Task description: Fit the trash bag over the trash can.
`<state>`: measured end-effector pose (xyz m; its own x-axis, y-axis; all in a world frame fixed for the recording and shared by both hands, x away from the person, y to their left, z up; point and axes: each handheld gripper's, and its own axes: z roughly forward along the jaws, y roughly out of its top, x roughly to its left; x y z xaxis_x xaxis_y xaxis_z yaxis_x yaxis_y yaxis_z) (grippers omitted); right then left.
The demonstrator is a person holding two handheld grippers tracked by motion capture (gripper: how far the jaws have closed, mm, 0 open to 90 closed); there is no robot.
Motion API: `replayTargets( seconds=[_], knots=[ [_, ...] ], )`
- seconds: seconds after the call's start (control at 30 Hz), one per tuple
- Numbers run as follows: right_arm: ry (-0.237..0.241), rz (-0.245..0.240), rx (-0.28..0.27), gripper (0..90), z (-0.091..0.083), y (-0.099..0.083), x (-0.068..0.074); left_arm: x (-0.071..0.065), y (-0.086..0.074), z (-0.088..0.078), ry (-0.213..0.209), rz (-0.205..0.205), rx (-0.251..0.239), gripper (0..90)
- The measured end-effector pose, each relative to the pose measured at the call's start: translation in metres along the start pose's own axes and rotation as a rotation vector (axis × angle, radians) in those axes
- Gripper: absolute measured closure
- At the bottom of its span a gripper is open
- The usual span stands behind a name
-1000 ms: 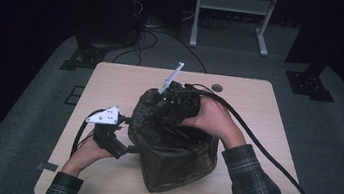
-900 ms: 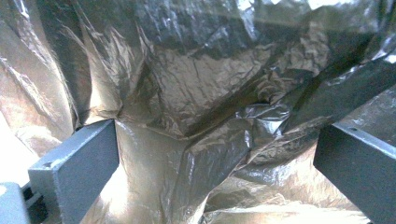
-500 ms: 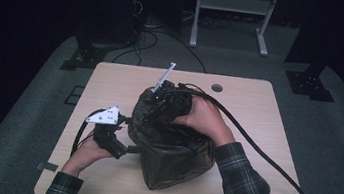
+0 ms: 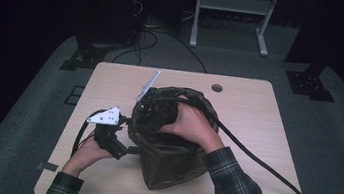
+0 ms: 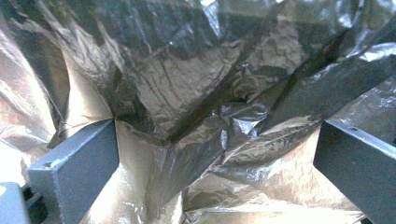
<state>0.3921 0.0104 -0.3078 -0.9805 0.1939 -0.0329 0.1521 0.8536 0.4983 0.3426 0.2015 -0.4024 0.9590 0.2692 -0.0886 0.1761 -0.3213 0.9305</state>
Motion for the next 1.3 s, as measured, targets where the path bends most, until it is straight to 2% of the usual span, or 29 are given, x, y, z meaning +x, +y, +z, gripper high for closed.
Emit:
replayTargets(
  seconds=[0.1, 0.2, 0.37, 0.47, 0.6, 0.77, 0.83, 0.9, 0.97, 1.0, 1.2, 1.23, 1.27, 1.3],
  knots=[
    [0.016, 0.002, 0.012, 9.7, 0.007, -0.001, 0.000, 0.001, 0.000, -0.001, 0.001, -0.001, -0.001, 0.0],
    [0.004, -0.005, 0.013, 9.7, 0.006, -0.001, 0.002, 0.001, 0.000, -0.001, 0.006, -0.004, -0.002, 0.0],
    [-0.028, 0.023, -0.016, 9.7, -0.014, -0.006, -0.001, 0.002, 0.000, -0.004, 0.015, -0.006, -0.001, 0.0],
    [-0.048, 0.022, -0.025, 9.7, -0.028, -0.010, -0.002, 0.002, -0.001, -0.006, 0.020, -0.007, -0.006, 0.0],
    [-0.062, 0.031, -0.079, 9.7, -0.043, -0.018, -0.005, 0.003, -0.001, -0.009, 0.028, -0.011, -0.010, 0.0],
    [-0.089, 0.043, -0.106, 9.7, -0.062, -0.029, -0.007, 0.003, -0.001, -0.012, 0.035, -0.014, -0.006, 0.0],
    [-0.090, 0.053, -0.145, 9.7, -0.071, -0.036, -0.007, 0.003, -0.002, -0.014, 0.038, -0.015, -0.006, 0.0],
    [-0.102, 0.061, -0.139, 9.7, -0.076, -0.042, -0.007, 0.003, -0.002, -0.016, 0.044, -0.016, -0.003, 0.0],
    [-0.110, 0.068, -0.173, 9.7, -0.083, -0.051, -0.007, 0.003, -0.002, -0.017, 0.050, -0.017, -0.002, 0.0],
    [-0.103, 0.076, -0.173, 9.7, -0.087, -0.055, -0.008, 0.003, -0.002, -0.018, 0.053, -0.015, 0.002, 0.0],
    [-0.137, 0.111, -0.233, 9.7, -0.108, -0.085, -0.009, 0.000, -0.005, -0.022, 0.070, -0.018, 0.020, 0.0],
    [-0.137, 0.111, -0.233, 9.7, -0.108, -0.085, -0.009, 0.000, -0.005, -0.022, 0.070, -0.018, 0.020, 0.0],
    [-0.149, 0.129, -0.263, 9.7, -0.116, -0.099, -0.010, -0.001, -0.007, -0.024, 0.074, -0.021, 0.022, 0.0],
    [-0.155, 0.134, -0.267, 9.7, -0.118, -0.103, -0.010, -0.001, -0.008, -0.024, 0.077, -0.022, 0.026, 0.0]
  ],
)
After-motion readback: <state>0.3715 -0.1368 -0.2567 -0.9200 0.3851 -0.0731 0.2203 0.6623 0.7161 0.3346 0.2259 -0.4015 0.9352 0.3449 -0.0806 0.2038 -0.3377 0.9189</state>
